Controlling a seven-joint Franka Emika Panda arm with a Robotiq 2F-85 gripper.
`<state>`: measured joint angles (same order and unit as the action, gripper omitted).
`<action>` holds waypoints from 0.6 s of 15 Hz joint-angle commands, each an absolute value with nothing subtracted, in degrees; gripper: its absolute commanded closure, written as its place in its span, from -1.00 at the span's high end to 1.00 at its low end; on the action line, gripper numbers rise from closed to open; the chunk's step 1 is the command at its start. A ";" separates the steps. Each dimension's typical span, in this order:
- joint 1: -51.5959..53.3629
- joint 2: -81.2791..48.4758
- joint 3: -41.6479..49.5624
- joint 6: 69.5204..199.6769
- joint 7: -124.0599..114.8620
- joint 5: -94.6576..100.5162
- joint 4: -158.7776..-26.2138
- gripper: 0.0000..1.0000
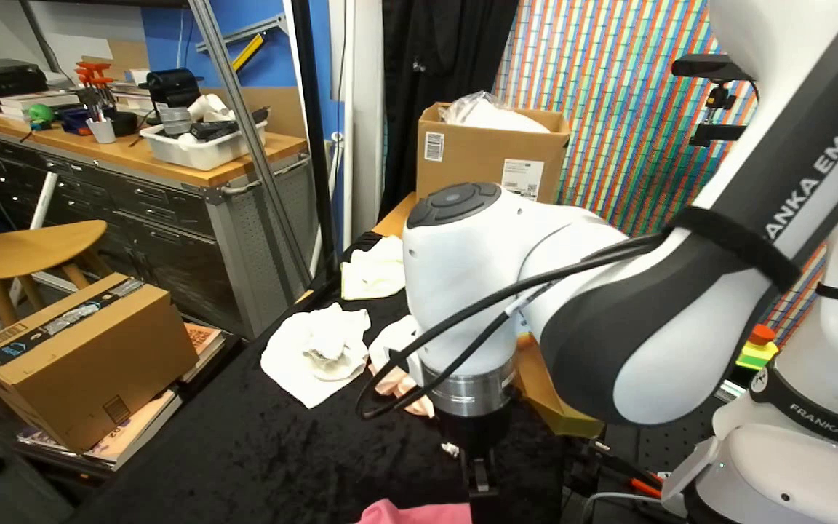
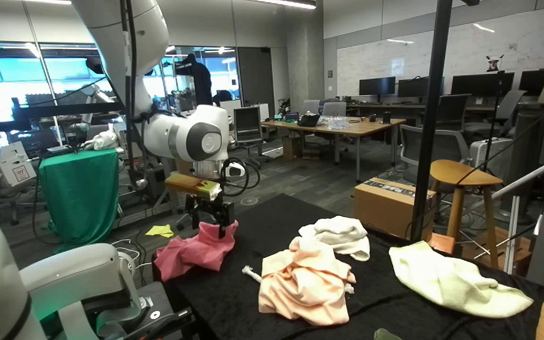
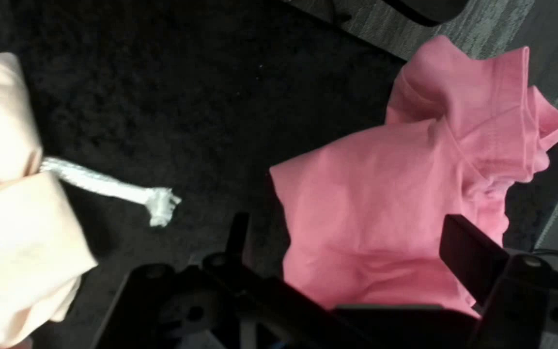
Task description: Pile up all the objects on the table.
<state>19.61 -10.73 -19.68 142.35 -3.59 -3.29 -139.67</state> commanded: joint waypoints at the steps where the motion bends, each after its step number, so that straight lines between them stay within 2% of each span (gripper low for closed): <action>1: 20.91 -15.40 -21.00 144.88 -6.13 -6.63 -138.00 1.00; 9: 22.24 -21.63 -23.55 151.12 -8.01 -12.45 -137.40 1.00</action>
<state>21.89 -19.51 -22.68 148.38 -7.18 -10.10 -138.32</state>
